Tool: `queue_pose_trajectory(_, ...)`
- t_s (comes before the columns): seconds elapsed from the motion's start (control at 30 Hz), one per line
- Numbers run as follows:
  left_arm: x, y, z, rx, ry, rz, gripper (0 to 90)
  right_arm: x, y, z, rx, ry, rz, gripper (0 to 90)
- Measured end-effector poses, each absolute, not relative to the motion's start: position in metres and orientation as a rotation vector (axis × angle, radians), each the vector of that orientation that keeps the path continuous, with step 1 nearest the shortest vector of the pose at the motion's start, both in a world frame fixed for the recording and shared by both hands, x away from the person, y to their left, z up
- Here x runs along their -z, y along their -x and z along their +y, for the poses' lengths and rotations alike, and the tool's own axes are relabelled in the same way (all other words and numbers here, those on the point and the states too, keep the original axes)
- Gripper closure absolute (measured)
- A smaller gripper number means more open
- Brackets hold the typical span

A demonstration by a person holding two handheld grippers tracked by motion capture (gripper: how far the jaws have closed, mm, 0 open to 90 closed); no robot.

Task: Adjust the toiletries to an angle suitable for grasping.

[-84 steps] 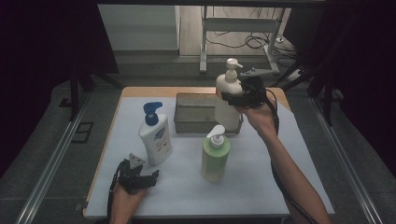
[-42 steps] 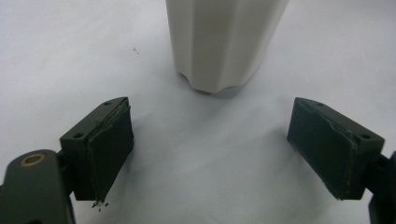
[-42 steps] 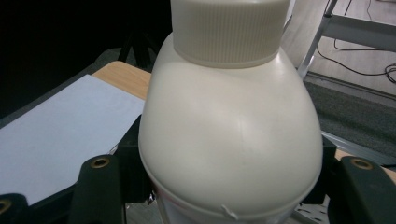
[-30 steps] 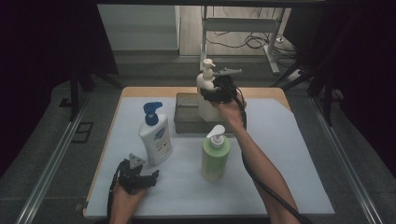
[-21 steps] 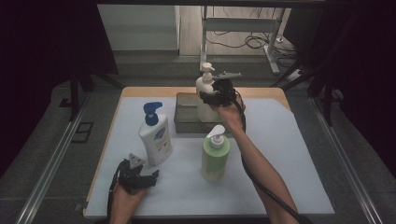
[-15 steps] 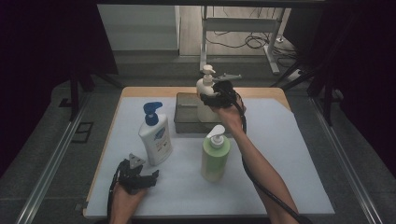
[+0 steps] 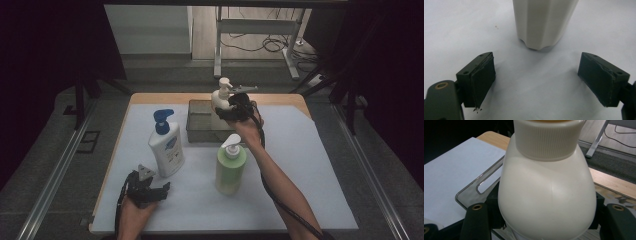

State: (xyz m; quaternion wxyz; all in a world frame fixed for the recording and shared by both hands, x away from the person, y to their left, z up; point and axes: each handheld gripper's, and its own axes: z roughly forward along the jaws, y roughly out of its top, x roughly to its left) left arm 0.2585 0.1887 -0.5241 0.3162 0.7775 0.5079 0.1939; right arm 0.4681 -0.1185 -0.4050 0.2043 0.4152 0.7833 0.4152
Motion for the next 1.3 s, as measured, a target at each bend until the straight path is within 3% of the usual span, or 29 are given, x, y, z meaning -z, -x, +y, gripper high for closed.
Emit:
queue_pose_trajectory(0.73,0.524,-0.258,0.188,-0.513,-2.046,1.337,14.1,0.412,-0.457,-0.133,-1.199,-1.096,2.233,29.3)
queue_pose_trajectory(1.13,0.524,-0.258,0.188,-0.516,-2.047,1.336,14.2,0.416,-0.440,-0.152,-1.213,-1.113,2.283,32.8)
queue_pose_trajectory(1.3,0.524,-0.258,0.188,-0.516,-2.048,1.336,14.2,0.420,-0.433,-0.162,-1.204,-1.117,2.315,40.3)
